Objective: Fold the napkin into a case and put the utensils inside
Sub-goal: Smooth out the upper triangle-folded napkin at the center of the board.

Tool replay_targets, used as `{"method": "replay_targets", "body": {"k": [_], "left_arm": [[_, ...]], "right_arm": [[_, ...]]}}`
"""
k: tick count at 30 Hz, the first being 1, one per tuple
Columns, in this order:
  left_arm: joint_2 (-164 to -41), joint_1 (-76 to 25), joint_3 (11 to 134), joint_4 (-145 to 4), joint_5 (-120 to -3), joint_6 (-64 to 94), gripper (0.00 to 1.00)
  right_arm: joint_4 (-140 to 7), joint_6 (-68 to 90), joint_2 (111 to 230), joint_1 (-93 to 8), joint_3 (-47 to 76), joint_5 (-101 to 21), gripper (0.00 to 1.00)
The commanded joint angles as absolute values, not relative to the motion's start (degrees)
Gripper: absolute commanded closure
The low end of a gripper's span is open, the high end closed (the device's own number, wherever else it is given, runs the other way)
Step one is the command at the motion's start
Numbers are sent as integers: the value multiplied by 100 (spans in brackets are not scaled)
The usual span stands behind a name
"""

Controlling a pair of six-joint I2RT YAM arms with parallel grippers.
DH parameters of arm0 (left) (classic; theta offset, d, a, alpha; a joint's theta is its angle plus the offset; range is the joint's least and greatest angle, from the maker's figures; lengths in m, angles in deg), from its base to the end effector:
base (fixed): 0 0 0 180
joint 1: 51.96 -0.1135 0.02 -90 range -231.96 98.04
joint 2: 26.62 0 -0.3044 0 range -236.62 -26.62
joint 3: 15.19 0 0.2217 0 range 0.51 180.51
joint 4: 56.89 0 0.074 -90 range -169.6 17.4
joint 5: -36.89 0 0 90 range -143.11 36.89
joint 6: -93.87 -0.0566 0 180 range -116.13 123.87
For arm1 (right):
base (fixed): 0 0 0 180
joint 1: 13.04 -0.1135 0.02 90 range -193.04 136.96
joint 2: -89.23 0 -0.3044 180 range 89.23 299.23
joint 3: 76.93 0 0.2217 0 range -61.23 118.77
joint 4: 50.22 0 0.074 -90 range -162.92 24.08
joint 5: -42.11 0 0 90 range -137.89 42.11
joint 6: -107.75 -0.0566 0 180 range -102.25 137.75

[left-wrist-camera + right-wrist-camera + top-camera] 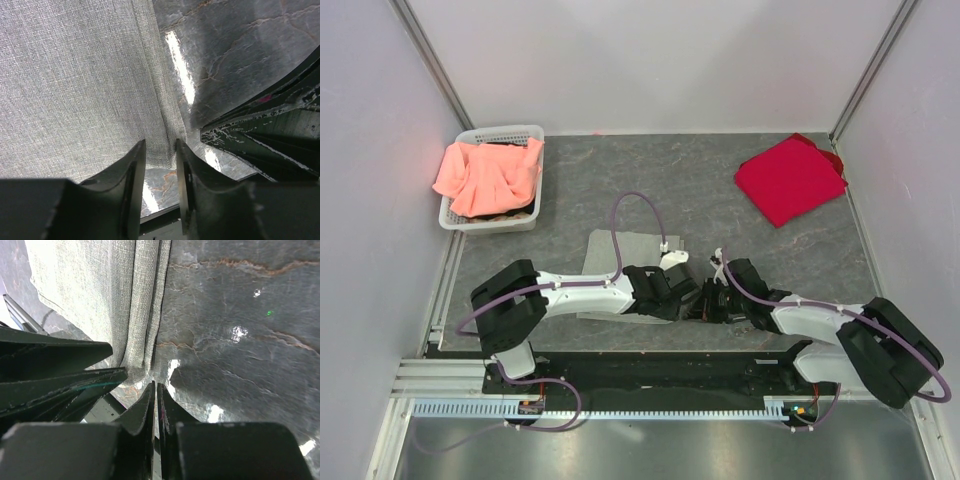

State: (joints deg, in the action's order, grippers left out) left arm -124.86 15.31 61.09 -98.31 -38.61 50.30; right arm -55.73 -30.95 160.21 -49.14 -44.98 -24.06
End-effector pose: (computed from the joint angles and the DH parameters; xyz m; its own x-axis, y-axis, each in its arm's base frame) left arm 0.1394 -0.2961 0.2167 -0.8537 0.2223 -0.4710 0.3353 0.9266 -0.1704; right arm 0.1341 0.1261 0.1735 -0.9538 0.1550 -0.2575 -0.0835 0.6863 0.7225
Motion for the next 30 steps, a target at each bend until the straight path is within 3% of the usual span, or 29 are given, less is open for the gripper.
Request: {"method": "replay_targets", "body": {"k": [1,8,13,18,23,26,30], "left_arm": [[-12620,1580,6353,-9879,-3685,5247,66],[-12664,1572,6371,-9808,-3826,5212,65],[-12612,1572,6362,-9782,-3835,5221,82],[-12436,1572,6371,-9782,-3843,5221,90],[-12392,1572,6362,-9791,-3879,5194,91],[-12374,1572,6336,-9800,-3922,5194,91],[-12357,1580,6327,-9782,-3958,5229,92]], "right_arm": [[-4984,-3190,16200,-4890,-4567,-2206,90],[-5037,-3138,16227,-4890,-4506,-2258,85],[-4896,-3138,16454,-4899,-4479,-2179,81],[-4571,-3217,16710,-4899,-4479,-2013,81],[-4973,-3173,16447,-4890,-4444,-2170,79],[-5360,-3050,16122,-4881,-4365,-2451,70],[-5397,-3006,16173,-4855,-4225,-2469,67]]}}
